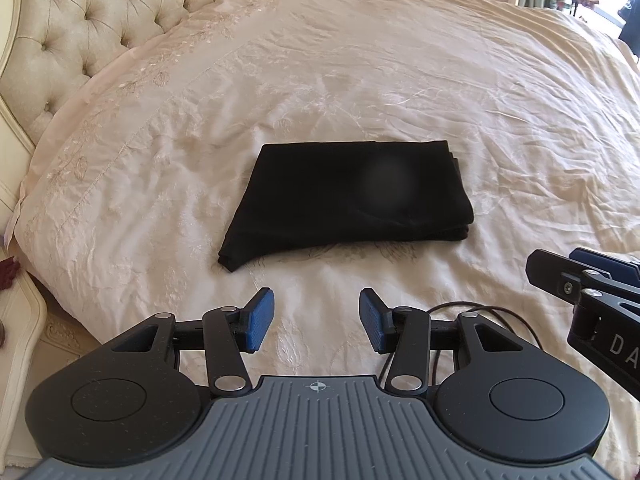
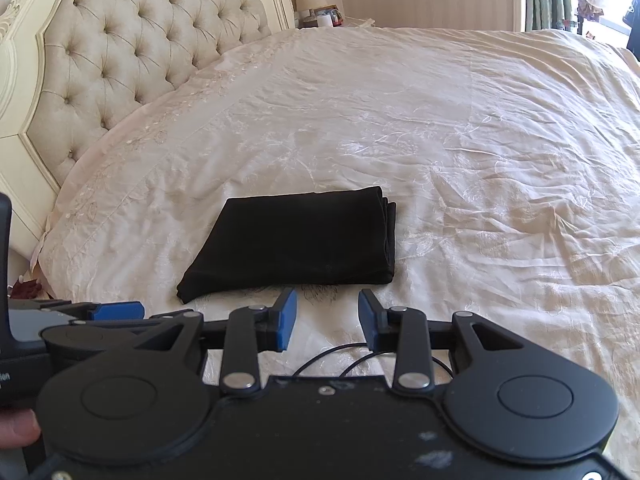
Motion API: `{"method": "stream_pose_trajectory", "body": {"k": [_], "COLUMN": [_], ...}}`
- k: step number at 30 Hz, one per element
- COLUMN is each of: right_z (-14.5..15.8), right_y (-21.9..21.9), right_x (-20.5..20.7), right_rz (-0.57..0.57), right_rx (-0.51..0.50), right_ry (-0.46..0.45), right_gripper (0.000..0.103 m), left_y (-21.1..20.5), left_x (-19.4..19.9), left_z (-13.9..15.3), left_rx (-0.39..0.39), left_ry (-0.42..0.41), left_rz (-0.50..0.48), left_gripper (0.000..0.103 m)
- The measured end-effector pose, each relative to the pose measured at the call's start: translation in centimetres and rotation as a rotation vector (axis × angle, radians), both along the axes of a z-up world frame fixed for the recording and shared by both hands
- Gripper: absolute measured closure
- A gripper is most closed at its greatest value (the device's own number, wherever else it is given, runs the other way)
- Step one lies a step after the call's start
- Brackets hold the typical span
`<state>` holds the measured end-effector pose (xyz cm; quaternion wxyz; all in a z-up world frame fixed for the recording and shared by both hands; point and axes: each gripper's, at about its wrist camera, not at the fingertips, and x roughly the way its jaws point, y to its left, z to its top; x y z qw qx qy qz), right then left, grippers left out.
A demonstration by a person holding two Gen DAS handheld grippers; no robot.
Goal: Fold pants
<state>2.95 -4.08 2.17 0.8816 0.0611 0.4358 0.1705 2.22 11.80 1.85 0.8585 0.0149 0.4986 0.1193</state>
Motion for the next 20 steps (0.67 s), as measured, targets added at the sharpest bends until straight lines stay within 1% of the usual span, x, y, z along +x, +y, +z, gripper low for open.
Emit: {"method": "stream_pose_trajectory", "body": {"k": [10, 20], "right_z": [0.0, -0.6], "right_y": [-1.0, -1.2], "right_x": [-0.1, 0.1], "right_rz": [-0.030, -0.057], "right_rx": [0.012, 0.027], "right_ry": [0.002, 0.029], "right_gripper": [0.066, 0.066], "left_y": [-1.8, -2.0], "left_x": [0.1, 0.2], "left_z": [-0.3, -0.3], "left_rx": [0.015, 0.015], "left_ry": [0.008, 0.004], "left_rz": [-0.027, -0.024], "left_gripper": [0.057, 0.057]}}
